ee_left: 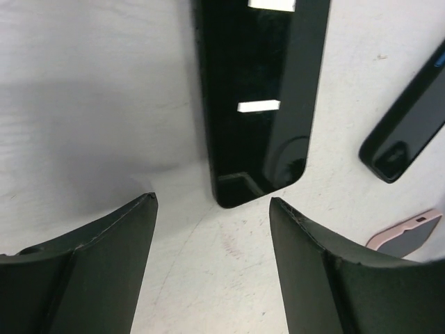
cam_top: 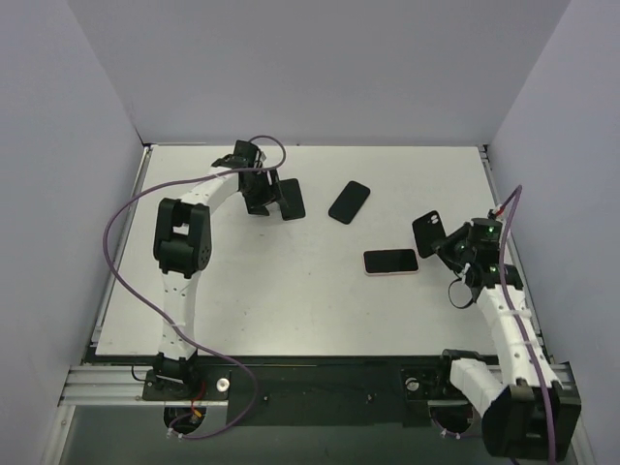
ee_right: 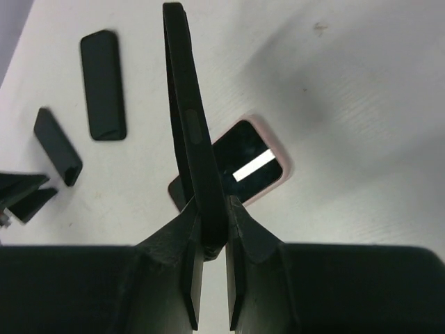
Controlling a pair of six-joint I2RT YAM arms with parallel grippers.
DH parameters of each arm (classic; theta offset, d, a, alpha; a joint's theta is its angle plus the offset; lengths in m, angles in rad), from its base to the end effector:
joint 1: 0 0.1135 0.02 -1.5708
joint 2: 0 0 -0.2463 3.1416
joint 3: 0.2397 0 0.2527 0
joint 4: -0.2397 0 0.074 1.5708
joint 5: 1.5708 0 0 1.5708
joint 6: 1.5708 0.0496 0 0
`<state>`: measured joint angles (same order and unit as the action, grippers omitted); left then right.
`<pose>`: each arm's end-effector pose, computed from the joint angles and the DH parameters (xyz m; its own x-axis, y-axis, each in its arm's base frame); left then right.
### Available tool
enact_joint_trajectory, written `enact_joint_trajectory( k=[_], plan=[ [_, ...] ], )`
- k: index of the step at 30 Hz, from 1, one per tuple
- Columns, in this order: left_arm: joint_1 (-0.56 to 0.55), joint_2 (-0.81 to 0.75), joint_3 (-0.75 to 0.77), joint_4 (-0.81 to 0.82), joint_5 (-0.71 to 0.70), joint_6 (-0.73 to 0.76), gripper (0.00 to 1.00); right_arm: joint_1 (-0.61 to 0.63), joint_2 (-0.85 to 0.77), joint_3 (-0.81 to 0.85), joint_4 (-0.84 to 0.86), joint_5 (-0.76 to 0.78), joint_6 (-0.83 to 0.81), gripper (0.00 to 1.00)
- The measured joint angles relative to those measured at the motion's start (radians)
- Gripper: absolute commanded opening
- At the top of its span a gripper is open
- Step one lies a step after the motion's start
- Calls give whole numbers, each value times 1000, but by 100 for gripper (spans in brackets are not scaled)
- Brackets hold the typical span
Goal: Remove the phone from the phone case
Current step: Place the phone case at the center of the board.
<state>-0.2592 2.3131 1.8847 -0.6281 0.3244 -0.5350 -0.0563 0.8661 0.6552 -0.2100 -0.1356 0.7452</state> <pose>0.4737 -0.1420 0.1422 -0.9251 -0.2546 -0.2817 -0.0897 0.8674 -0.4895 0.2255 -0.0060 0.2581 -0.3455 0.6924 -0.6333 0.2271 0.7166 0.6595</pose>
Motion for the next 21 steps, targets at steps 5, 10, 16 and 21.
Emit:
enact_joint_trajectory(
  k=[5,10,16,21],
  plan=[
    [0,-65,-21,-69,-94,11,76,-118,282,29,105,-23,24,0],
    [-2,-262,-154,-75,-105,22,76,-246,508,164,191,-131,35,31],
    [-19,-419,-172,-71,-62,53,77,-306,653,295,209,-195,-2,81],
    [-42,-487,-209,-56,-58,82,77,-285,639,255,103,-75,-63,88]
  ],
)
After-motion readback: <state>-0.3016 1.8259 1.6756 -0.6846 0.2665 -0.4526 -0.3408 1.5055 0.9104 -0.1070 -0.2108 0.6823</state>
